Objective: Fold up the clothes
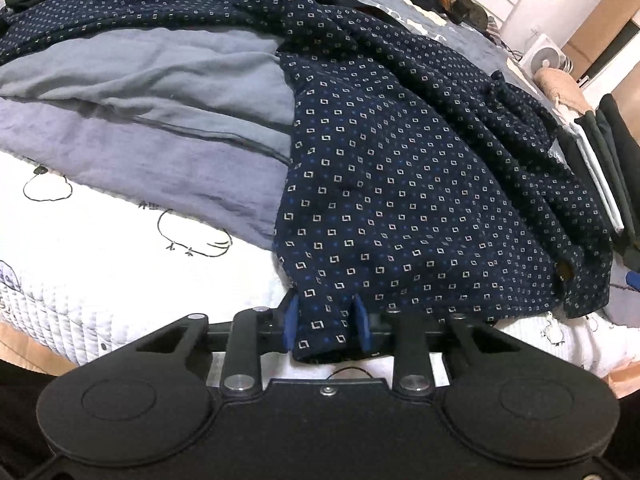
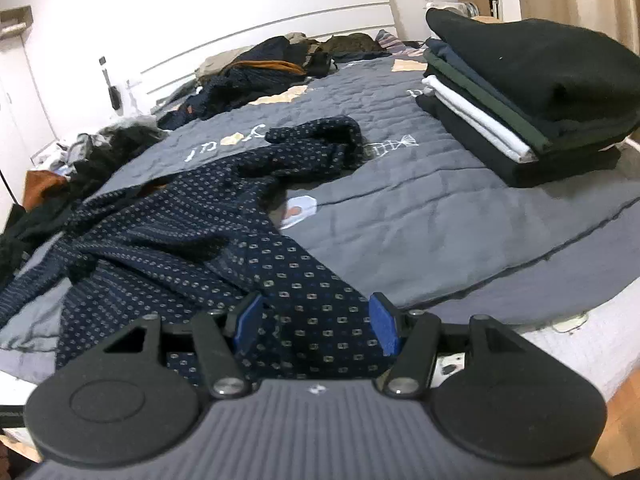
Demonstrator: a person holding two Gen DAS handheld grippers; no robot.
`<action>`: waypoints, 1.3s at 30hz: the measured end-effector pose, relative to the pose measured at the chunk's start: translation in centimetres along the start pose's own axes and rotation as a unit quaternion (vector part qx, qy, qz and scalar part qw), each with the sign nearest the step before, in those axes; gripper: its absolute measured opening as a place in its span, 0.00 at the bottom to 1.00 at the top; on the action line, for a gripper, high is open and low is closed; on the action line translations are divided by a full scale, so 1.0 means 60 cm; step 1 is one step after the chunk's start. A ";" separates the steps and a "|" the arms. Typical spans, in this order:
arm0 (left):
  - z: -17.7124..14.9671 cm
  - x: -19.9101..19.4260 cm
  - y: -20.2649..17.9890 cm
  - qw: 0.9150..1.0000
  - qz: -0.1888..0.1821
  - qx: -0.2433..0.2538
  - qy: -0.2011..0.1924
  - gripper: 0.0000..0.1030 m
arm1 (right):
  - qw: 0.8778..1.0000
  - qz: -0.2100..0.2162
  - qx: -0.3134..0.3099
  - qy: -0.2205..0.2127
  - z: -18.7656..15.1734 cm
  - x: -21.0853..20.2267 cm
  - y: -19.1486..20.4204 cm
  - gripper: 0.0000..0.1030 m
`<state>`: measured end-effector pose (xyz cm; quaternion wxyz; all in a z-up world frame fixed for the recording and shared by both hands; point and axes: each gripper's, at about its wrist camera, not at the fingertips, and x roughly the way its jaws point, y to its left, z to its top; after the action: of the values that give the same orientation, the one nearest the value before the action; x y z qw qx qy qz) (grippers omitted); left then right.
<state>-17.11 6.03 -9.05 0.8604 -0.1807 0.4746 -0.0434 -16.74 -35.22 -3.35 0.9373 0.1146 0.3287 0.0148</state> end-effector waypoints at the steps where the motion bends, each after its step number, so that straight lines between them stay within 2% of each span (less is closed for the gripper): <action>1: 0.000 0.000 0.000 1.000 -0.001 0.000 -0.001 0.19 | 1.000 -0.003 0.000 -0.001 0.000 0.000 -0.002 0.56; 4: 0.002 0.000 -0.001 1.000 -0.007 -0.005 -0.001 0.08 | 1.000 -0.001 0.013 0.002 0.001 0.003 -0.012 0.57; 12: 0.003 0.008 -0.005 1.000 -0.002 -0.011 0.010 0.09 | 0.999 -0.020 0.017 0.022 -0.004 0.024 -0.024 0.57; 16: 0.003 0.000 -0.007 1.000 -0.014 0.001 -0.005 0.07 | 0.999 -0.015 0.016 0.026 -0.005 0.026 -0.021 0.57; 20: 0.022 -0.047 -0.005 0.998 -0.038 0.018 -0.039 0.06 | 0.999 -0.008 0.019 0.026 -0.004 0.025 -0.019 0.57; 27: 0.080 -0.193 0.033 0.993 -0.037 0.060 -0.093 0.05 | 0.999 0.015 0.018 0.024 0.004 0.021 -0.011 0.57; 31: 0.098 -0.252 0.046 0.992 -0.022 0.079 -0.095 0.05 | 0.998 0.036 0.014 0.044 0.002 0.026 -0.002 0.57; 32: 0.096 -0.258 0.041 0.991 -0.012 0.097 -0.090 0.05 | 0.997 0.043 0.017 0.054 0.000 0.029 0.001 0.57; 35: 0.076 -0.272 0.030 0.987 0.000 0.142 -0.073 0.05 | 0.995 0.054 0.009 0.079 -0.009 0.036 0.012 0.57; 39: 0.056 -0.284 0.028 0.985 0.005 0.161 -0.069 0.05 | 0.993 0.052 -0.013 0.105 -0.026 0.038 0.026 0.57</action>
<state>-23.77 12.72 5.64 0.9091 -0.0405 0.4017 -0.1026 -15.89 -33.16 -5.59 0.8971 0.1168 0.4186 0.0796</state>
